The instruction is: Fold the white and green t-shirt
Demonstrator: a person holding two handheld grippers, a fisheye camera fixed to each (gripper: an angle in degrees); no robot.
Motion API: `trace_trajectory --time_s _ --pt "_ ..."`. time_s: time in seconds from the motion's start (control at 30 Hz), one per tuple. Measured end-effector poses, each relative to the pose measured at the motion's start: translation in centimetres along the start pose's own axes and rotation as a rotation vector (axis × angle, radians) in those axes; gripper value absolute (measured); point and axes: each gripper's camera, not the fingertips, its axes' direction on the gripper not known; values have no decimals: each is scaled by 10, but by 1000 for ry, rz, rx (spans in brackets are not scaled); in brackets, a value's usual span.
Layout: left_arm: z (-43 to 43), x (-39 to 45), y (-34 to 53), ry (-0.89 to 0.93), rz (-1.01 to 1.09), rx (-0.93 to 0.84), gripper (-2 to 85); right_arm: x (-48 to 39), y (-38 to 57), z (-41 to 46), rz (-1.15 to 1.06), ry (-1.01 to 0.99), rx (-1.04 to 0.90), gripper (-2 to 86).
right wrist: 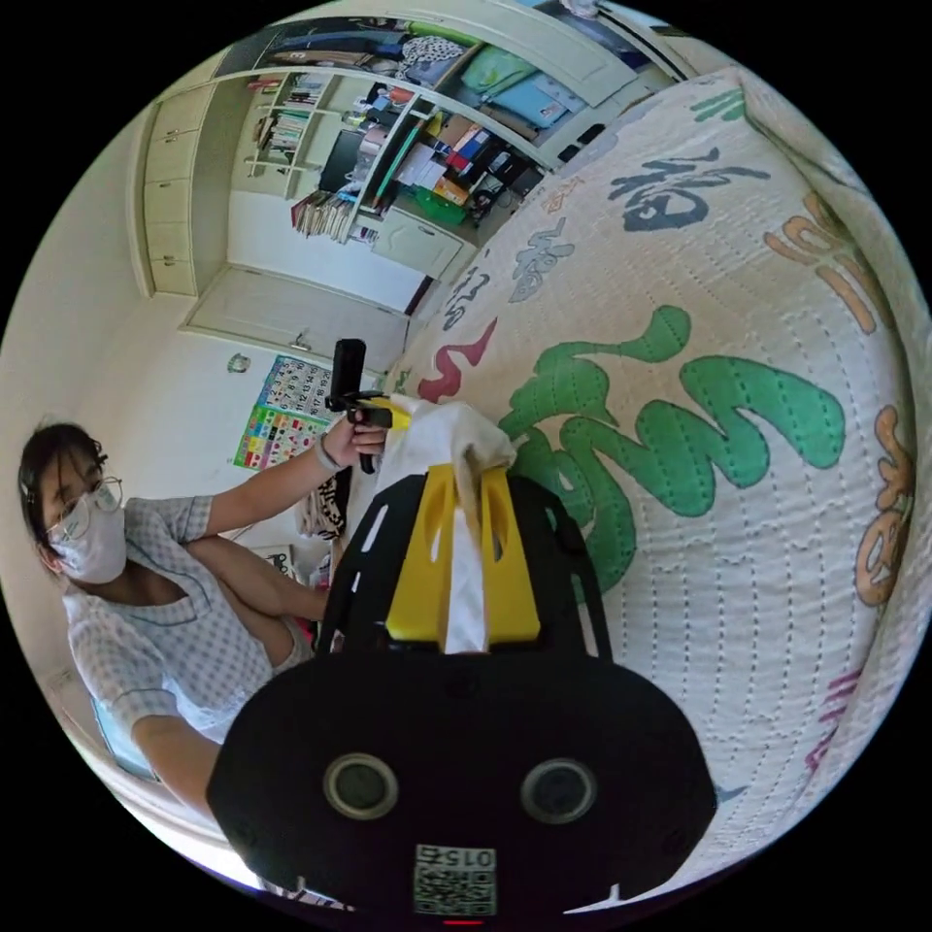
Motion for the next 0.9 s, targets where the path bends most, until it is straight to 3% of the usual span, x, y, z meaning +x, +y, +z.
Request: trace_trajectory --time_s 0.23,0.37,0.5,0.67,0.8,0.9 --pt "-47 89 -20 -20 277 100 -4 -87 19 -56 -257 107 148 43" --pt "-102 211 -5 -54 662 204 -5 -194 55 -89 -591 234 276 44" --pt "-114 297 61 -116 930 141 -5 -264 130 -68 -778 417 312 45" --pt "-81 295 149 -154 939 -5 -4 -248 208 3 -611 297 288 45" --pt "-33 244 220 -134 668 -170 -4 -212 275 86 -305 168 164 44" --pt "-2 236 262 -145 575 -293 -4 -212 316 120 -174 143 111 45"
